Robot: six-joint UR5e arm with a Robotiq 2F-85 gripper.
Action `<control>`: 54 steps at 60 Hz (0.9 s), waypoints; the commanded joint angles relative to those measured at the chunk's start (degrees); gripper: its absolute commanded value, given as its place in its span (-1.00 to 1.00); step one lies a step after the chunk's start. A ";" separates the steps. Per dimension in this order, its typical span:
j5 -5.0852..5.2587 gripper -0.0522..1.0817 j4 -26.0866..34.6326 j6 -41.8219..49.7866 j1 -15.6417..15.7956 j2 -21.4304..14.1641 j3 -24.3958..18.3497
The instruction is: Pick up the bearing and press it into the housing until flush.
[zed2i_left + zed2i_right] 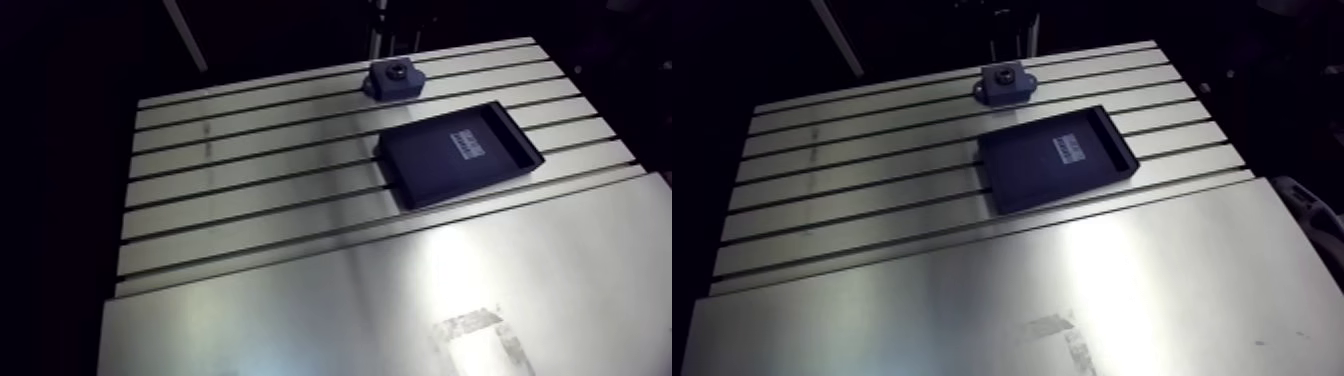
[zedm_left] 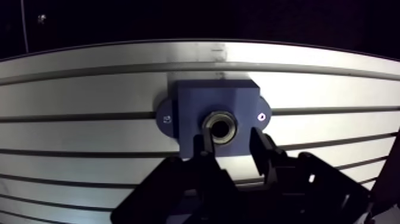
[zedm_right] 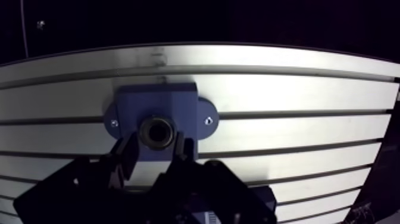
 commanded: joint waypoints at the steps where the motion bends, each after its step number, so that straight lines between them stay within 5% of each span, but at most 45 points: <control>1: 0.12 0.81 -0.09 -0.04 -0.04 0.02 0.31; 54: 0.56 0.86 1.75 -0.04 -0.22 0.02 0.50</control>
